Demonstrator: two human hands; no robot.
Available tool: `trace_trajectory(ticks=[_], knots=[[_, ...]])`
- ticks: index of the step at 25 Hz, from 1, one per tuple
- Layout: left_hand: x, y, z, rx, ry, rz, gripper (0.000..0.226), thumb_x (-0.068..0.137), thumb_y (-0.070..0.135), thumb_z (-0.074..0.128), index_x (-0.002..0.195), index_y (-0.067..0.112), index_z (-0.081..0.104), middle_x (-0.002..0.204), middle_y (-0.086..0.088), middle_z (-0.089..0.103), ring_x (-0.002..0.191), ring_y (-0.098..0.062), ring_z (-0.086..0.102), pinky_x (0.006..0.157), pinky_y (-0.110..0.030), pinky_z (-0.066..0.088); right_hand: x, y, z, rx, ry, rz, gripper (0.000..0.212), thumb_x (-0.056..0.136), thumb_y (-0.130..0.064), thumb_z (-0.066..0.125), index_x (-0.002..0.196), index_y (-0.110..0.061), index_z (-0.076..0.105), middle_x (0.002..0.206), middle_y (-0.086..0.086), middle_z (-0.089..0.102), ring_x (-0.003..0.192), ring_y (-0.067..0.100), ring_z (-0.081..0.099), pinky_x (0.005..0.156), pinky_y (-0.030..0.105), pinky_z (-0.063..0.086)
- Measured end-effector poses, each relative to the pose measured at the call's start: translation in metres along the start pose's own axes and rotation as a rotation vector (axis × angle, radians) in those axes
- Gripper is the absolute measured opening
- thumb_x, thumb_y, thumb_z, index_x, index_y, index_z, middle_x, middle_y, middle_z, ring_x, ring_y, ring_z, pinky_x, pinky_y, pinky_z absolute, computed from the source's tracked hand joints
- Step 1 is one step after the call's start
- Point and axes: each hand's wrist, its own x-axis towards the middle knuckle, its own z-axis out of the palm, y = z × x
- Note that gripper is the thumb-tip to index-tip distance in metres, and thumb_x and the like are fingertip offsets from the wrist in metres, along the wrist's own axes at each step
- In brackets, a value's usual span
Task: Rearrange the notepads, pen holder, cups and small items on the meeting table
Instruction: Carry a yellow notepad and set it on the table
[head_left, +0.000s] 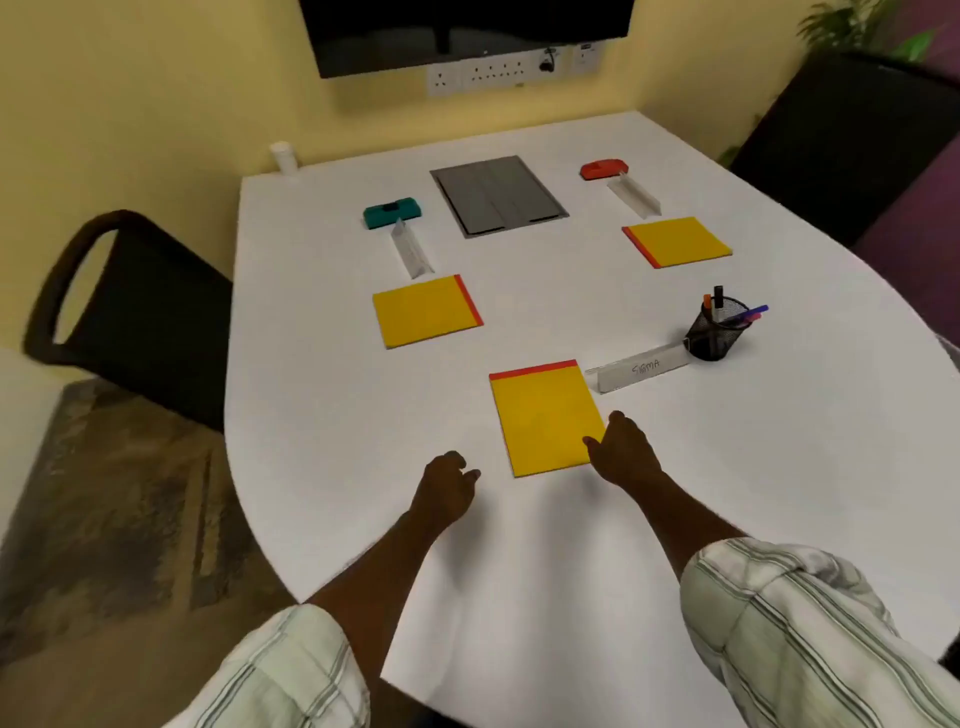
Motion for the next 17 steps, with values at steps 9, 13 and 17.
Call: trace_trajectory(ticks=[9,13,17], knots=[[0.113,0.01,0.019,-0.121,-0.201,-0.151,0.049,0.092,0.031,0.057,0.126,-0.003,0.048,0.13,-0.019,0.053,0.121,-0.031,0.05,0.097,-0.033,0.04,0.074,-0.012,0.019,0.075,0.03,0.284,0.055,0.093,-0.026,0.056,0.131,0.009,0.038,0.136,0.026,0.044,0.129,0.037,0.04,0.106,0.038,0.029],[0.137,0.017,0.034,-0.39,-0.289,-0.358,0.051,0.09,0.027,0.061,0.121,-0.012,0.051,0.119,-0.028,0.059,0.11,-0.04,0.058,0.09,-0.042,0.049,0.082,-0.012,0.027,0.103,0.011,0.355,0.047,0.095,-0.025,0.052,0.126,0.01,0.041,0.131,0.027,0.046,0.125,0.037,0.043,0.102,0.038,0.032],[0.143,0.02,0.049,-0.541,-0.32,-0.523,0.049,0.089,0.022,0.063,0.121,-0.013,0.052,0.116,-0.029,0.061,0.109,-0.041,0.059,0.091,-0.044,0.049,0.086,-0.008,0.04,0.13,-0.004,0.386,0.044,0.097,-0.022,0.05,0.126,0.009,0.041,0.132,0.026,0.047,0.125,0.038,0.044,0.102,0.037,0.033]])
